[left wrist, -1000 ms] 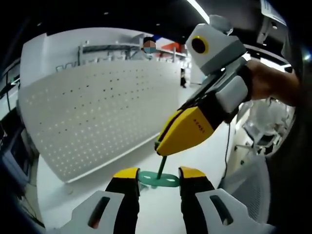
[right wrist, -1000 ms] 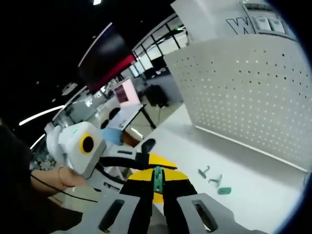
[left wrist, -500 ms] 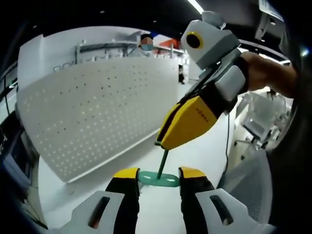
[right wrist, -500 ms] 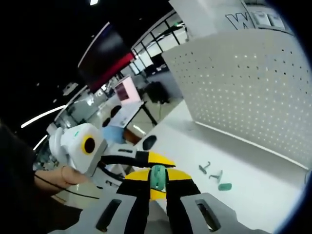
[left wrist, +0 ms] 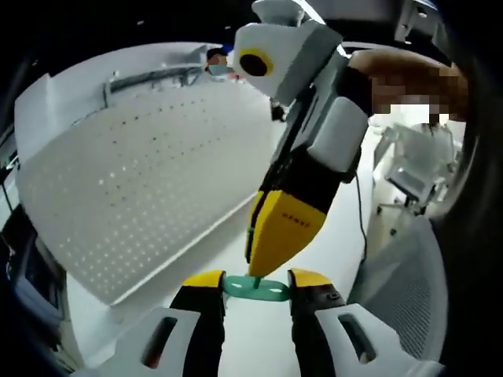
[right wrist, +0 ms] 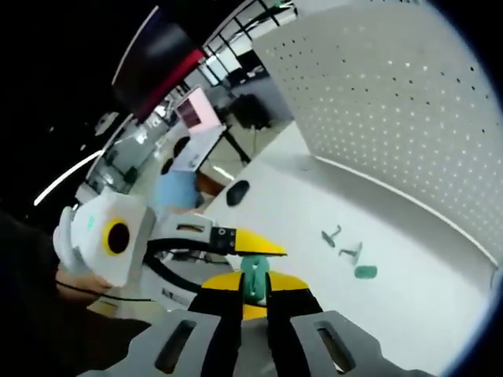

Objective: Insert the hook assembly into the mounting plate slot until the hook locks in place.

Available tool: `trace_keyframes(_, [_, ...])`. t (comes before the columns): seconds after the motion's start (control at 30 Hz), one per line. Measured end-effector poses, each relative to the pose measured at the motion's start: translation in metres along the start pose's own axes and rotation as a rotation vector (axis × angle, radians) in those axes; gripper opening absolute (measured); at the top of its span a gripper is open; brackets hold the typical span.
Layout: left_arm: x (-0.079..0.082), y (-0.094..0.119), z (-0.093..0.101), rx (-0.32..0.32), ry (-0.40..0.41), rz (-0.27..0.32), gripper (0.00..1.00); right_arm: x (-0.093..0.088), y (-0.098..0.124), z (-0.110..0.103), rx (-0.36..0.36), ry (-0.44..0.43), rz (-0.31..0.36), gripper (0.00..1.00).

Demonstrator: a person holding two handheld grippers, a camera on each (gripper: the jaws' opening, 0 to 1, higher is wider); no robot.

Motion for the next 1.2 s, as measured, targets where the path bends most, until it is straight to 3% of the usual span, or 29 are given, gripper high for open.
trace_keyframes(0.57, [-0.002, -0.002, 0.003, 0.005, -0.095, -0.088, 0.32, -0.005, -0.009, -0.007, -0.005, -0.020, -0.069, 0.01])
trace_keyframes(0.87, [-0.005, -0.001, 0.004, 0.013, -0.118, -0.097, 0.33, -0.008, -0.010, -0.007, 0.003, -0.054, -0.055, 0.00])
trace_keyframes(1.07, [-0.006, -0.002, 0.002, -0.005, -0.063, -0.088, 0.34, -0.010, -0.010, -0.006, -0.008, -0.044, -0.044, 0.00])
trace_keyframes(1.2, [-0.006, 0.001, 0.000, -0.008, -0.018, -0.058, 0.45, -0.010, -0.009, -0.004, -0.018, -0.036, -0.025, 0.00])
Point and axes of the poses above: the point that each gripper's makers call its tool centre point, and the gripper's own axes: y roughly backward along the fingers, z roughly to its right, x roughly out of its top, the point moved 9 cm from there along y, roughly backward along the fingers, and after that the axes turned 15 degrees about -x, right-handed, at the moved point
